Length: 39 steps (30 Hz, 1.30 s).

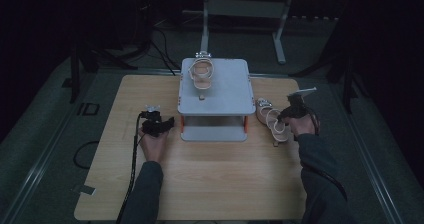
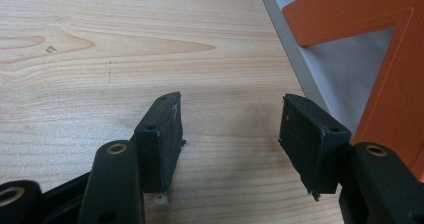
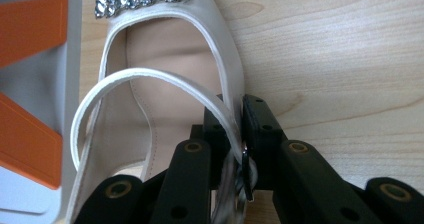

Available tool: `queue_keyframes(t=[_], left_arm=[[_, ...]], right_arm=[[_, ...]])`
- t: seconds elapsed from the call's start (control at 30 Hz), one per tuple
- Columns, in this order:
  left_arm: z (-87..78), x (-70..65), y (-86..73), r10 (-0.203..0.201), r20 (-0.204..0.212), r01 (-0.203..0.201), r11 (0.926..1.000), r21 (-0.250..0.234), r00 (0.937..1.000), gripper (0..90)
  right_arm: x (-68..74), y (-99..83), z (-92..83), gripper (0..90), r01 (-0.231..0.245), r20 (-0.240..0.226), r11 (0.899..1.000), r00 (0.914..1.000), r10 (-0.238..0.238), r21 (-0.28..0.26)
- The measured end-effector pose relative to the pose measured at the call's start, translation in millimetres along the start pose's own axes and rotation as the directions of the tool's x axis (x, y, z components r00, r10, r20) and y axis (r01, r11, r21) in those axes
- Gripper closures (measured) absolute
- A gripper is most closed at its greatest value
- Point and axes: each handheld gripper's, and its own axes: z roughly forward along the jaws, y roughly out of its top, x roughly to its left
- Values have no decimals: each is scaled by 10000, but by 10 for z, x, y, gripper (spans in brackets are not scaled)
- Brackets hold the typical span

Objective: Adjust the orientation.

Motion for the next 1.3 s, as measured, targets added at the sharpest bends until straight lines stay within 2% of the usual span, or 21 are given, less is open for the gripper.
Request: queue_keyframes(t=[0.03,0.17,0.33,0.47,0.77,1.3], left_arm=[[0,2,0,-11,11,11,10000,-3,10000,426],[0,3,0,-24,31,24,10000,-13,10000,426],[-1,8,-1,-58,64,58,10000,-17,10000,425],[1,0,0,-7,23,7,10000,-9,10000,424],[1,-5,0,0,-14,0,10000,-3,10000,424],[6,-12,2,-19,-89,18,10000,-12,10000,425]], right_arm=[[0,0,0,822,0,0,10000,10000,0,0],[-42,-13,-1,829,-486,-341,9988,9982,484,-47],[-42,-26,-3,831,-659,-439,9978,9969,654,-109],[-65,-34,-19,834,-1016,-480,9943,9938,1000,-324],[-28,10,-159,835,-1224,-769,9905,9901,1175,-631],[119,126,-327,835,-1273,-879,9875,9890,1192,-931]])
